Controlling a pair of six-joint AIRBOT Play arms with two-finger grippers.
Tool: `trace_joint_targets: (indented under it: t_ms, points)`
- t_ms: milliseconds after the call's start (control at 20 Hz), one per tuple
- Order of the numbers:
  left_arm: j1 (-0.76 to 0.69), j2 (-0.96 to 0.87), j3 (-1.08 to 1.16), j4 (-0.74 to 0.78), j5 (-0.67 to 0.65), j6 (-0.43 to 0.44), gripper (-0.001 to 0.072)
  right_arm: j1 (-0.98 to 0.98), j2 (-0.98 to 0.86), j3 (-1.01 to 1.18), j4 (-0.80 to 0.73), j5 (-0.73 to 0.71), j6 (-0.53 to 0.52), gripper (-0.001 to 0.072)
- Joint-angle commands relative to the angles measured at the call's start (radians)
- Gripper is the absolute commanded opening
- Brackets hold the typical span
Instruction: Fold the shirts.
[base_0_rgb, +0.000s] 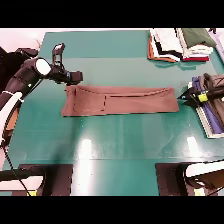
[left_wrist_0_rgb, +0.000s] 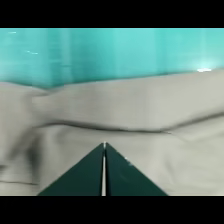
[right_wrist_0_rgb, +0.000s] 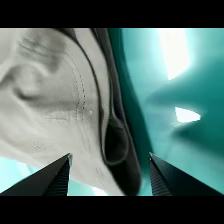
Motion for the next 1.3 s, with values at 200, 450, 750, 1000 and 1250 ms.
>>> trace_joint_targets:
  t_ms: [200, 450, 750, 1000, 1250]
  points:
    - [-0.183, -0.119, 0.014, -0.060, 0.070, 0.010, 0.0024, 0.163, -0.108, 0.017, 0.147, -0.091, -0.080, 0.0251]
    - [-0.267, -0.296, 0.190, -0.073, 0.070, 0.010, 0.0024, 0.203, -0.002, 0.188, 0.151, 0.002, -0.068, 0.0016]
    - [-0.290, -0.477, 0.342, -0.156, 0.042, 0.011, 0.0024, 0.354, 0.175, 0.392, 0.150, 0.024, 0.042, 0.0015]
    - [-0.290, -0.499, 0.346, -0.171, 0.049, 0.010, 0.0024, 0.521, 0.192, 0.528, 0.149, 0.018, 0.108, 0.0016]
    - [-0.275, -0.490, 0.346, -0.166, 0.035, 0.010, 0.0024, 0.650, 0.191, 0.557, 0.150, -0.058, 0.128, 0.0016]
